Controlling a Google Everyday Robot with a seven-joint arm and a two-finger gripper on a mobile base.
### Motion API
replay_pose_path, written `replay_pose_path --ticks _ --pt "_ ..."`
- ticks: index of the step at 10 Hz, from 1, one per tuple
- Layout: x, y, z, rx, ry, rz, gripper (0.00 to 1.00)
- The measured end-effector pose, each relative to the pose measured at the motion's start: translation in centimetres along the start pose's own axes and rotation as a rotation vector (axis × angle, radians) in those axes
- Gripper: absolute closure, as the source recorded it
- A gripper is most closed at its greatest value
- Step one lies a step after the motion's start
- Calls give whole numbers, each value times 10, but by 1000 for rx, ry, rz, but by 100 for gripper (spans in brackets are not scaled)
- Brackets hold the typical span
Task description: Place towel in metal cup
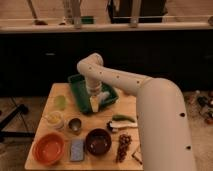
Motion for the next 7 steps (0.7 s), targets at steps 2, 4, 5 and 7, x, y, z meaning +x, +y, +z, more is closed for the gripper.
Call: replay_pose_path --ticks 2,4,5,7 --pt "-1 -3 -7 56 12 -46 20" --pt "8 -8 -9 88 4 -137 20" --pt "13 -10 -10 94 -4 -165 20" --pt "28 -21 -9 109 -45 -231 20"
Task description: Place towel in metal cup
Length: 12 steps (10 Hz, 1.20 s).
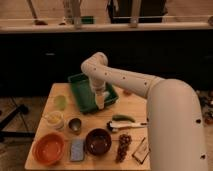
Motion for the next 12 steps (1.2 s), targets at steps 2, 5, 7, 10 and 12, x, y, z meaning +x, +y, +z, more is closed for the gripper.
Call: replay_pose_path --ticks 2,5,7,10,12 --pt "12 -7 1 12 -36 -48 20" --pt "22 -22 1 23 -75 -141 20" --pt "30 -31 2 22 -93 -197 20" --pt "34 -42 5 24 -109 -264 20" --pt "35 -48 9 31 -119 -297 20"
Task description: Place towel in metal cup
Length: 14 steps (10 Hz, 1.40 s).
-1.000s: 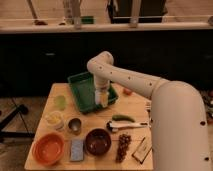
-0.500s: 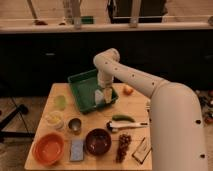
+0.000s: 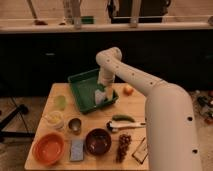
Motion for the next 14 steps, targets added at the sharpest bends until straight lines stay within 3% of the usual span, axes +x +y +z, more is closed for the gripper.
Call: replay_pose_path --ticks 9,14 --pt "11 -29 29 8 -46 -113 20" --pt "15 -45 32 78 -68 -129 20"
